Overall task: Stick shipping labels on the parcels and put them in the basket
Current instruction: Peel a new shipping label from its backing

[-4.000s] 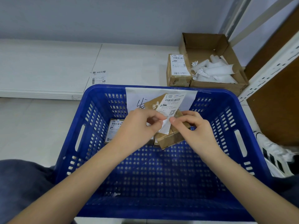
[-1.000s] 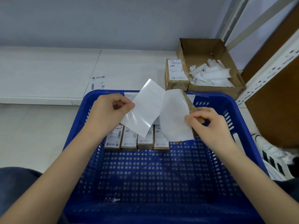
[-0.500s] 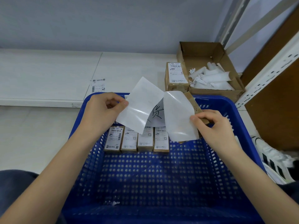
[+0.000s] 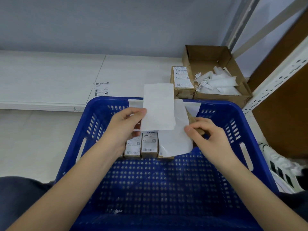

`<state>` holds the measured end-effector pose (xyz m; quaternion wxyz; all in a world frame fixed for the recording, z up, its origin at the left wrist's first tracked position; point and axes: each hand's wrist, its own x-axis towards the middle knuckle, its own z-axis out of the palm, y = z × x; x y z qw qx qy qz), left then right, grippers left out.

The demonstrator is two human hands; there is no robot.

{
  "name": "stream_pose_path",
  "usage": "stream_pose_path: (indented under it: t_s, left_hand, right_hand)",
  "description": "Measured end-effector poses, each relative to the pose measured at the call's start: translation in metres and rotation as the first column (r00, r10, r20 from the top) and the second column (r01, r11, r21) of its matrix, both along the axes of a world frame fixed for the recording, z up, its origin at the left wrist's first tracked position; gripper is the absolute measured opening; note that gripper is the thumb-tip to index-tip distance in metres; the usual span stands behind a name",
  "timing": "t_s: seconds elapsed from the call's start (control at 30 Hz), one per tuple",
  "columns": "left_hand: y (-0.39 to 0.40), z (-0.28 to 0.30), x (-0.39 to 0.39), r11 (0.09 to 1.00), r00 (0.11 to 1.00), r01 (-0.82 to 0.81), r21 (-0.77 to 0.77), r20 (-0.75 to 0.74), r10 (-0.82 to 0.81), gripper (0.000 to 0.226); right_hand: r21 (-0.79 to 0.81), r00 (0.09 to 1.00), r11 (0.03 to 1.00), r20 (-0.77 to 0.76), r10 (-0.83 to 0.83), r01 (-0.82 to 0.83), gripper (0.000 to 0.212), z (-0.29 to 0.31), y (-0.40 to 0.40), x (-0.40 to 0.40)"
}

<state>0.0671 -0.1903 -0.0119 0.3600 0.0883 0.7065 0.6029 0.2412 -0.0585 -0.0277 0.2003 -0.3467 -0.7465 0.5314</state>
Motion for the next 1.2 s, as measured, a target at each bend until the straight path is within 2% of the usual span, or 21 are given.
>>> stream_pose_path:
  t_s: [0.13,0.27,0.5,0.6,0.7,0.83,0.93,1.03,1.07,1.13,1.2]
  left_hand:
    - [0.004,-0.012,0.005,0.995,0.996,0.053,-0.086,0.075,-0.047,0.026]
    - [0.008,-0.013,0.007,0.996,0.982,0.063,-0.059,0.180,-0.052,0.031]
    - [0.010,-0.014,0.011,0.998,0.978,0.042,-0.041,0.207,-0.033,0.035]
    - [0.010,-0.018,0.012,0.999,0.981,0.026,-0.037,0.193,-0.018,0.042]
    - [0.010,-0.018,0.009,1.000,0.984,0.000,0.003,0.178,-0.001,0.051]
    - [0.011,-0.014,0.009,0.998,0.990,-0.030,0.063,0.143,0.021,0.044]
    - [0.011,-0.014,0.009,0.992,0.985,-0.078,0.095,0.161,0.062,0.041]
    - [0.010,-0.014,0.006,0.991,0.985,-0.088,0.105,0.157,0.071,0.041]
    - [0.010,-0.015,0.006,0.990,0.985,-0.090,0.108,0.158,0.072,0.042]
    - [0.010,-0.017,0.006,0.991,0.986,-0.082,0.103,0.152,0.066,0.043]
    - [0.011,-0.019,0.008,0.993,0.988,-0.071,0.094,0.142,0.057,0.044]
  right_hand:
    - [-0.005,0.998,0.999,-0.042,0.038,-0.038,0.009,-0.004,-0.004,-0.002]
    - [-0.016,0.995,0.997,-0.078,0.069,-0.071,0.010,-0.006,-0.007,-0.003]
    - [-0.051,0.989,0.991,-0.078,0.124,-0.128,0.004,-0.006,-0.009,-0.003]
    - [-0.061,0.985,0.988,-0.101,0.137,-0.144,0.018,-0.006,-0.011,-0.004]
    - [-0.088,0.979,0.981,-0.126,0.163,-0.175,0.020,-0.004,-0.011,-0.004]
    - [-0.077,0.986,0.993,-0.147,0.079,-0.091,0.006,-0.002,-0.012,-0.004]
    - [-0.053,0.981,0.998,-0.190,-0.033,0.023,0.013,-0.001,-0.011,-0.003]
    - [-0.050,0.973,0.994,-0.207,-0.102,0.093,0.010,0.003,-0.009,-0.002]
    - [-0.040,0.975,0.994,-0.197,-0.104,0.098,0.009,0.003,-0.010,-0.002]
    - [0.039,0.982,0.996,-0.176,-0.067,0.074,0.020,0.001,-0.011,-0.002]
    - [0.206,0.990,0.978,-0.142,0.004,0.026,0.030,-0.003,-0.011,-0.002]
